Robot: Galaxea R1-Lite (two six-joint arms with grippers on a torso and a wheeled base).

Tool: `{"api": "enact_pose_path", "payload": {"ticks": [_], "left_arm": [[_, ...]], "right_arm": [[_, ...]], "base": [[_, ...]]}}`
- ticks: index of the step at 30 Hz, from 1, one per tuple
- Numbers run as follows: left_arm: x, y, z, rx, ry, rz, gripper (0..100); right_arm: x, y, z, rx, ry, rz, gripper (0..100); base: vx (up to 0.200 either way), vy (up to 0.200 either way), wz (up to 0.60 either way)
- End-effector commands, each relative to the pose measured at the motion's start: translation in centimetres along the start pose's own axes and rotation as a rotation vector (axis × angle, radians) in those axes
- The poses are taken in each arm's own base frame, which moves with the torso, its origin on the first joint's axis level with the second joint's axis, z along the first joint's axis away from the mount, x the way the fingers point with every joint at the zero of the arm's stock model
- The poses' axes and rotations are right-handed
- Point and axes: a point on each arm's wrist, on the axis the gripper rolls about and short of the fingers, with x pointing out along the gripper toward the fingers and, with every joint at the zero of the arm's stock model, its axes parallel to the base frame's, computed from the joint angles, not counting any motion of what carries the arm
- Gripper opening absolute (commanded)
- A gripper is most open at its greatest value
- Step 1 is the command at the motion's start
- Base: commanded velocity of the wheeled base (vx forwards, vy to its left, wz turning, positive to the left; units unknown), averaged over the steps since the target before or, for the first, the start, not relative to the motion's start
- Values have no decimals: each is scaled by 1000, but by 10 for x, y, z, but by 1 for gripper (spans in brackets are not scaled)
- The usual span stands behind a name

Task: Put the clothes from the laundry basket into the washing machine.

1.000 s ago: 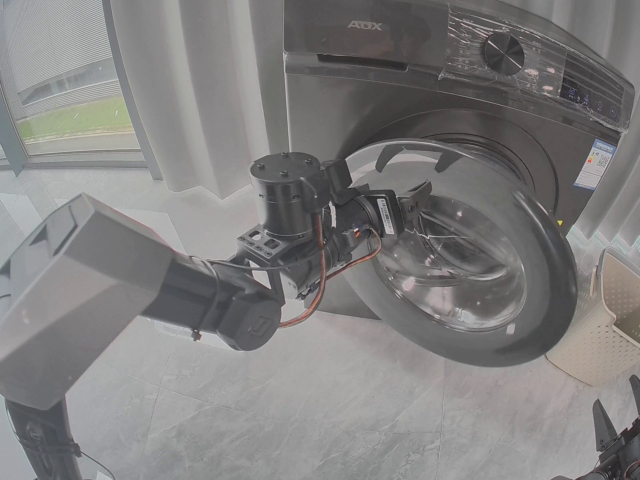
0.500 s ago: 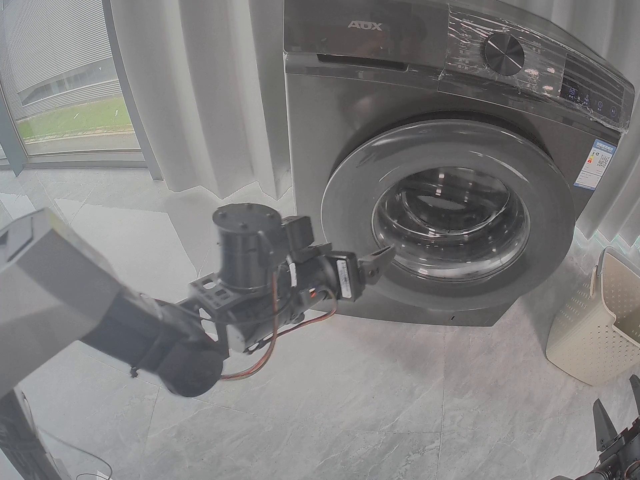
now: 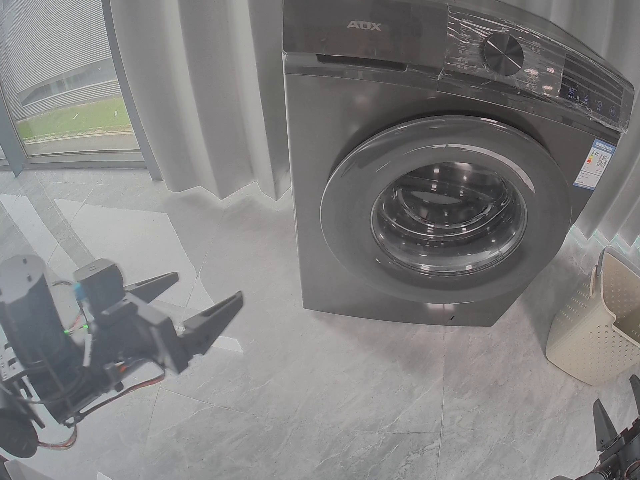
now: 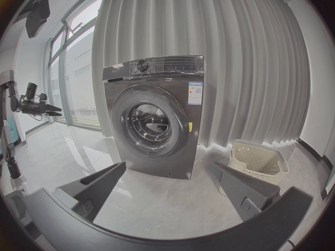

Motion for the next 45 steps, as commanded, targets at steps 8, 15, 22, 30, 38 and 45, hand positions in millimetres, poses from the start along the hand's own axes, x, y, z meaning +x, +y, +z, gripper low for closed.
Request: {"api": "enact_pose_path", "payload": {"ticks": [8,15,22,30,38,45], "left_arm": [[-176,33,-68,50,-152,221,100],[-189,34,-98,48,-138,261,100],[-196,32,-116,60,-102,294,100],[-196,32,-116,59,-106,295,100],[-196,32,-116,85,-100,294,100],[-196,32,-116,83,-100,294,100]], "right_arm": [[1,0,-5,1,18,1,100],[1,0,-5,1,18,1,100],[1,0,-5,1,18,1,100],[1,0,-5,1,18,1,100],[1,0,-5,0,18,2,100],[1,0,-5,0,18,2,100]], "base": [[0,0,-450],[0,0,0],[0,0,0],[0,0,0],[0,0,-450],[0,0,0]]}}
